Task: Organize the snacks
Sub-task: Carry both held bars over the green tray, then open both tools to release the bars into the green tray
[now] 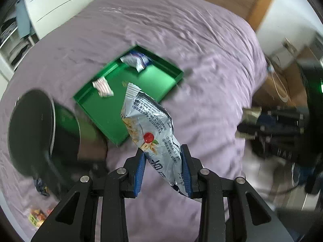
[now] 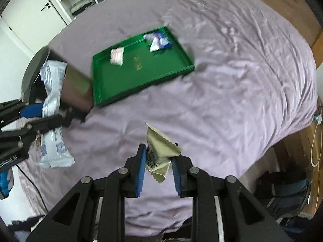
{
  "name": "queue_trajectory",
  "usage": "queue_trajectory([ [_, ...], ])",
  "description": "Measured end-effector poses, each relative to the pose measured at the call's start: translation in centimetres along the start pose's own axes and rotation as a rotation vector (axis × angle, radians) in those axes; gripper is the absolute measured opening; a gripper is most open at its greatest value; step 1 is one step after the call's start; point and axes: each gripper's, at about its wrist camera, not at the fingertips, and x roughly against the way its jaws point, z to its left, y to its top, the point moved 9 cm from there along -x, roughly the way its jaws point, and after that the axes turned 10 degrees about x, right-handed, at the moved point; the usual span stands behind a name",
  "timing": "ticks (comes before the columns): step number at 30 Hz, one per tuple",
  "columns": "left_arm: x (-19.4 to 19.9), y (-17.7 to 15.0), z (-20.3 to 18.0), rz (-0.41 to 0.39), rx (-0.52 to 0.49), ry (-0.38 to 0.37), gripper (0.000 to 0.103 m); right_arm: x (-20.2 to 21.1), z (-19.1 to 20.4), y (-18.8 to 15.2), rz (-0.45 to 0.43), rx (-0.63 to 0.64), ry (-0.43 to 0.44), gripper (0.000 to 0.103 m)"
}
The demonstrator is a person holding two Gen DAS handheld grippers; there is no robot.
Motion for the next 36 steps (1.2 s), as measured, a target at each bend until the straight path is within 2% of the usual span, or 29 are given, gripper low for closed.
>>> queue_trajectory([
  [7, -5.1, 7.6, 3.3, -0.026, 0.218, 0.053, 0.029, -3.7, -2.5, 8.3, -0.066, 0.049, 0.016, 0.0],
  [11, -9.4, 10.1, 5.2, -0.001, 0.295, 0.099, 0.029, -7.5, -3.4, 13.5, -0.09, 0.094, 0.042, 0.0],
  [14, -12.6, 11.3, 6.5, 0.025, 0.337, 0.135, 0.029, -11.2, -3.8, 16.2, -0.071, 0.128, 0.062, 0.0],
  [20, -17.8, 12.8, 8.1, 0.083, 0.411, 0.189, 0.029, -17.3, -4.0, 18.9, -0.001, 0.184, 0.094, 0.0],
  [23, -19.7, 13.8, 8.8, 0.098, 0.447, 0.208, 0.029, -19.1, -4.4, 19.9, 0.022, 0.214, 0.098, 0.0],
  [29, -23.0, 16.1, 9.8, 0.102, 0.47, 0.244, 0.029, -21.4, -4.6, 20.7, 0.058, 0.264, 0.11, 0.0],
  [36, -25.5, 16.1, 10.3, 0.135, 0.503, 0.239, 0.029, -23.1, -4.1, 20.8, 0.08, 0.295, 0.122, 0.0],
])
